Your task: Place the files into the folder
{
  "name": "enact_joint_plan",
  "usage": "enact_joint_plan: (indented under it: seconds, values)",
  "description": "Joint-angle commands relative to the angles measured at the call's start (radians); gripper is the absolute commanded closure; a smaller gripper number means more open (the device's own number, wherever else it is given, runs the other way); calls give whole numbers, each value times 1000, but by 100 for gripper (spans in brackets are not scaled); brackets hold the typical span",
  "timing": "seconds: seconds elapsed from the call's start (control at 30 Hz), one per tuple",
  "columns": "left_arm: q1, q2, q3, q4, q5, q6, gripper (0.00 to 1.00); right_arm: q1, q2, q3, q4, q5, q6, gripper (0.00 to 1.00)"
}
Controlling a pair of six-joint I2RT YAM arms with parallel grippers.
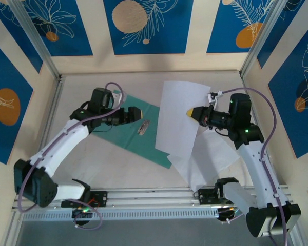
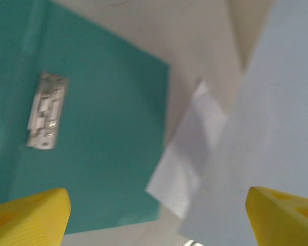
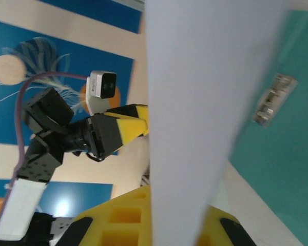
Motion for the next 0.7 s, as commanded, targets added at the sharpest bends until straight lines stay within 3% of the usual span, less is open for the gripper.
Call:
enact_joint_plan:
  seconds: [0.0, 0.33, 0.67]
  values:
    - [-20, 82, -65, -34, -51, 81, 18, -8, 24, 33, -255, 99, -131, 100]
    - [-162, 286, -130, 115, -59, -2, 28, -19, 57, 121, -413, 228, -210, 100]
    - [-223, 450, -131, 252, -51, -167, 34, -28, 63, 168, -474, 270, -261, 100]
